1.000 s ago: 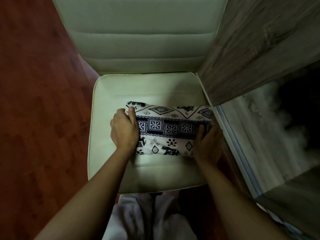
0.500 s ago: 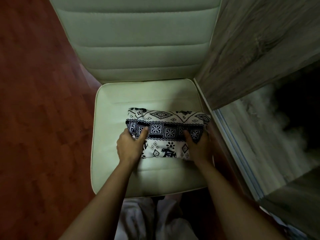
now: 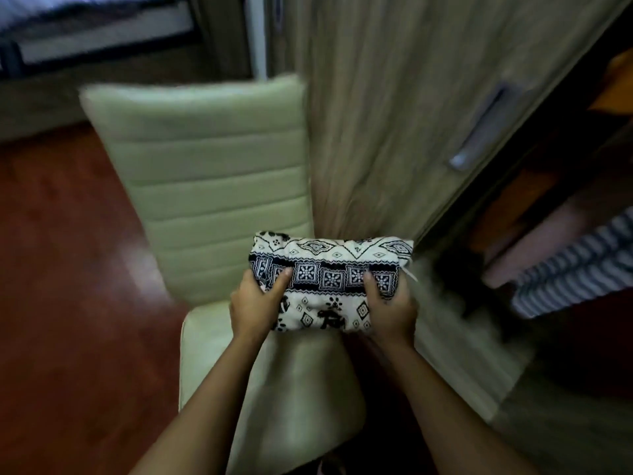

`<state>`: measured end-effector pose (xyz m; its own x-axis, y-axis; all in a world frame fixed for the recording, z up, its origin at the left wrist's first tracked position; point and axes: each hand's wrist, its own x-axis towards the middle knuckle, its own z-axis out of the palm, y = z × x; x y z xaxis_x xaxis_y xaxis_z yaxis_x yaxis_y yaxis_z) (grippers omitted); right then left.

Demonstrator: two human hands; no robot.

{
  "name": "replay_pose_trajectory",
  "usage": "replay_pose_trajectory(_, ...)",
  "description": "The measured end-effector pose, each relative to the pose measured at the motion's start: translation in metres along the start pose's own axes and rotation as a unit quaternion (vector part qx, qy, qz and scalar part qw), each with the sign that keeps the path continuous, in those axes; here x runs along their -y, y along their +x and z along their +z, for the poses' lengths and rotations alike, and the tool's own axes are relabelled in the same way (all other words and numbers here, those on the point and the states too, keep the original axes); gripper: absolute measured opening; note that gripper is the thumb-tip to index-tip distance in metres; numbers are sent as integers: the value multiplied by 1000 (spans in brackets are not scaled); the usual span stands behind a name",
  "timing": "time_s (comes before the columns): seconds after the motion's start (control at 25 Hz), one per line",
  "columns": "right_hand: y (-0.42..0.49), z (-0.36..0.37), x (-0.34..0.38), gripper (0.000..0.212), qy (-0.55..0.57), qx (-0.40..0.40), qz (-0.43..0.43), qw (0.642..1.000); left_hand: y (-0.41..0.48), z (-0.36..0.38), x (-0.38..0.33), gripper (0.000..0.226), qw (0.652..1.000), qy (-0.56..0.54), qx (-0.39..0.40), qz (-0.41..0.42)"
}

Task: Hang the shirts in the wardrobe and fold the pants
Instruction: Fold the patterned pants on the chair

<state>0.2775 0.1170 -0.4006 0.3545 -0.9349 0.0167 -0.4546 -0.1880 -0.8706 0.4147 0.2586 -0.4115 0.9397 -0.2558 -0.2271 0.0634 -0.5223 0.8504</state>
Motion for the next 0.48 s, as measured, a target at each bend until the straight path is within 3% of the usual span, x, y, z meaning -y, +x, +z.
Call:
replay_pose_trajectory(0.12, 25, -56, 76, 71, 12, -57, -53, 997, -6, -16, -97, 56, 996, -52, 2, 73)
replay_pose_trajectory(0.28, 37, -160, 185, 40, 35, -187, -142, 971, -48, -49, -248, 46, 976, -106, 2, 191)
replay_pose_trajectory(0.48, 34, -279, 287, 49, 67, -337, -254, 904, -111, -82, -401, 58, 925, -177, 2, 335)
